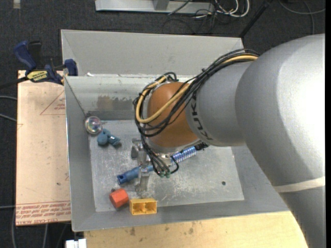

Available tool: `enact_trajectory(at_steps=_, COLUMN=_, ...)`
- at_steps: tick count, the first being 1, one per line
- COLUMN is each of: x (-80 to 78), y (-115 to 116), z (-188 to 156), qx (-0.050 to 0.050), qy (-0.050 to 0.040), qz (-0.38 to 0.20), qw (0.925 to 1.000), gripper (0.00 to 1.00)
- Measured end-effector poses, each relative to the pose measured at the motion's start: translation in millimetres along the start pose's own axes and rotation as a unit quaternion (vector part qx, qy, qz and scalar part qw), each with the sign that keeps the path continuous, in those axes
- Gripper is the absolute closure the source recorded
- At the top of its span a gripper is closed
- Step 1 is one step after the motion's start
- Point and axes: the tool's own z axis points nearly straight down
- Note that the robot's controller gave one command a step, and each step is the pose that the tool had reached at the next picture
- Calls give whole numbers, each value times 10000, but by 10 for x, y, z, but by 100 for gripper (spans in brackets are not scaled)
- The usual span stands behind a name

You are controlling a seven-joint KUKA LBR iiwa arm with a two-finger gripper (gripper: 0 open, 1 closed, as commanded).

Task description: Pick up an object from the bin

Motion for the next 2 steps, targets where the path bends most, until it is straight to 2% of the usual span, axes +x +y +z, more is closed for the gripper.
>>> enact_trajectory(at_steps=1, x=47, y=-1, z=29, qx=14, qy=84, qz=-6, qw=10000, gripper=100)
enact_trajectory(at_steps=2, x=38, y=-246, z=-1381, qx=10, qy=52, qz=78, qw=10000, gripper=100)
